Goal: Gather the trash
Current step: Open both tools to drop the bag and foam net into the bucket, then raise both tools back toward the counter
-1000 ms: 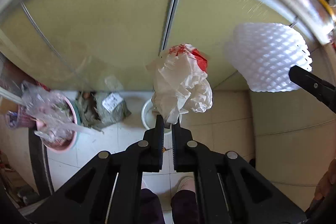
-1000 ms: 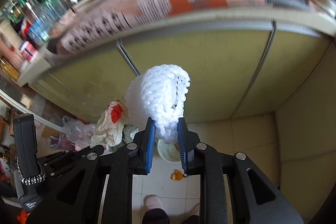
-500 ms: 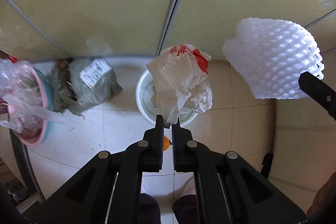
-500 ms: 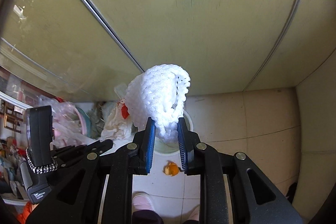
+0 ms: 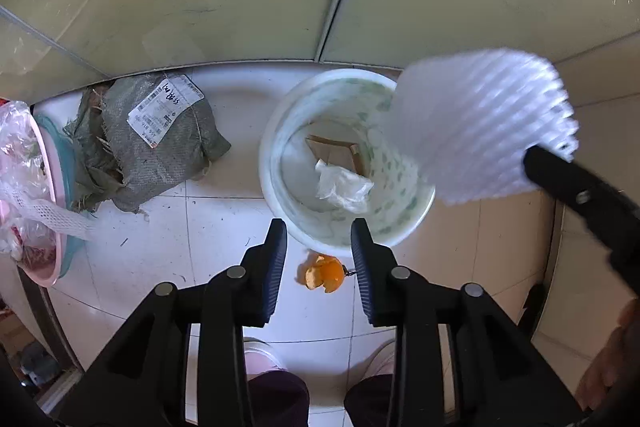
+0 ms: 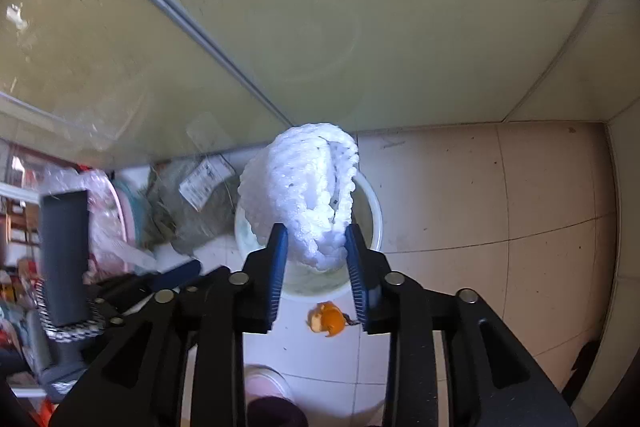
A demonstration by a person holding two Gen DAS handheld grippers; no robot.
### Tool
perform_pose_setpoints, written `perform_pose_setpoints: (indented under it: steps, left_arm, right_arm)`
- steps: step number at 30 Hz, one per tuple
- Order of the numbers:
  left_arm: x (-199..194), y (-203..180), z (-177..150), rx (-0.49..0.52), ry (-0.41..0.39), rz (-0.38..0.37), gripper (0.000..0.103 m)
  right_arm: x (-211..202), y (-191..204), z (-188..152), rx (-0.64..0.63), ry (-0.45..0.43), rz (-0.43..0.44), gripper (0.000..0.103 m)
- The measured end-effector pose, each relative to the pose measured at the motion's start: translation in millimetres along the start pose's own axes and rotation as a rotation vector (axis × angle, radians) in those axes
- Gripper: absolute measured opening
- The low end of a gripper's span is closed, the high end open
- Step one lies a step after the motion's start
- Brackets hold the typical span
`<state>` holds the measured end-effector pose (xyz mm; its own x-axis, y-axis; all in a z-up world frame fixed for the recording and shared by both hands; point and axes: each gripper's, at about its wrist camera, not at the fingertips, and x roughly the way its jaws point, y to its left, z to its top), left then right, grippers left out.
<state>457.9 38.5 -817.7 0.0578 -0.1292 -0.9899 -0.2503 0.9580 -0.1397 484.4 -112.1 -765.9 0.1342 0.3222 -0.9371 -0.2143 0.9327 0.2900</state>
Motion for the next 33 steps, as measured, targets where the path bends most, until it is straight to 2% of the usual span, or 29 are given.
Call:
perform_pose_setpoints:
  steps: [3,8,10,15,22,26,33]
  left_arm:
    - [-6.7,5.5,2.0,-0.022,-0.011,-0.004,0.037]
    - [-35.3,4.9,7.6,-0.028,-0.029,0.028,0.038]
    - [-57.8,2.4,10.2,-0.030,-0.040,0.020,0.038]
    - [-132.9,-10.5,12.0,0.015,-0.092,0.020,0.038]
    - [-276.6,-29.7,5.8,0.076,-0.191,-0.009,0.038]
    - [-367.7,-38.5,0.4,0.107,-0.281,-0.018,0.041]
    - [-525.3,-42.7,-11.7,0.171,-0.493,-0.047,0.047]
  right_arm:
    - [0.0,-2.2,-0.5,-0.017,0.016,0.004,0.039]
    - [-17.0,-7.2,0.4,-0.037,0.017,-0.004,0.044]
    - [-27.5,-6.2,2.2,-0.034,0.019,-0.008,0.044]
    - [-84.4,8.2,11.1,-0.025,-0.012,-0.008,0.044]
    - [-215.1,44.3,25.9,-0.055,-0.125,-0.029,0.044]
    - [-298.6,68.8,29.5,-0.067,-0.215,-0.043,0.044]
    - [-442.9,123.6,26.4,-0.070,-0.429,-0.065,0.044]
